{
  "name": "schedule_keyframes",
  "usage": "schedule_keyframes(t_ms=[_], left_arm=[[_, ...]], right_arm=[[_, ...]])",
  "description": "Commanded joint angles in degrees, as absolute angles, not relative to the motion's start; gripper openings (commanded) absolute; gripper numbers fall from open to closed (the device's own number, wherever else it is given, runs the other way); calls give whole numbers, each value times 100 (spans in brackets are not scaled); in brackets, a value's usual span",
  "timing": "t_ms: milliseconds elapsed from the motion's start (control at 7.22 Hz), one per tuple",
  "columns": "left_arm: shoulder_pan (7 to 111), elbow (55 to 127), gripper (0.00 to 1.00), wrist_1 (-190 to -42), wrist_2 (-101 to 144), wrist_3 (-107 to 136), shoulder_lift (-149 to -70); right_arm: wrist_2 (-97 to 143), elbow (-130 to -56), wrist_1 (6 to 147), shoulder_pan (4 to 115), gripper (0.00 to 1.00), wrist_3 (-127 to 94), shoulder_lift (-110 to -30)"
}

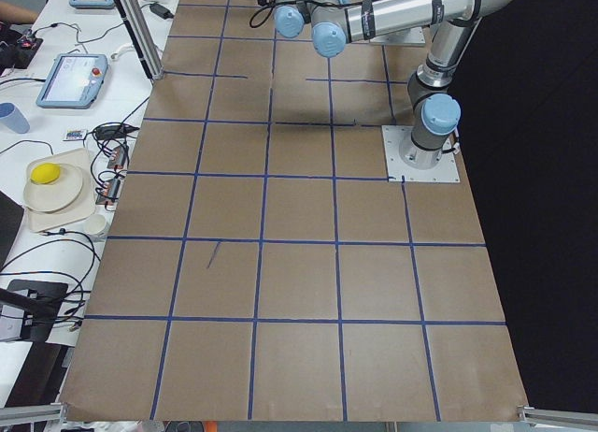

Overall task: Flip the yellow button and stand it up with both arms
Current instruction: 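Close the right gripper on the yellow button's base beside the left gripper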

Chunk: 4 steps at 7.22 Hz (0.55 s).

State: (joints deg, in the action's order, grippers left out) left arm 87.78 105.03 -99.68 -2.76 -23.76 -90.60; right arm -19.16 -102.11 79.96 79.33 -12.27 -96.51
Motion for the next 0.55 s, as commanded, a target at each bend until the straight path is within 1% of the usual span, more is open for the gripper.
schedule_keyframes(t_ms=[0,138,277,415], left_arm=[[8771,10503,3,-9975,-273,-2382,-9062],[8771,10503,3,-9967,-272,-2382,-9062],[8771,10486,3,-9967,-272,-2373,-9062],[8771,10477,3,-9967,-272,-2373,-9062]], right_arm=[[-1890,-10213,7998,7963,73,-1230,-9650],[-1898,-10213,7998,7972,73,-1230,-9642],[-1898,-10213,7998,7972,68,-1222,-9642],[-1898,-10213,8007,7972,65,-1222,-9633]])
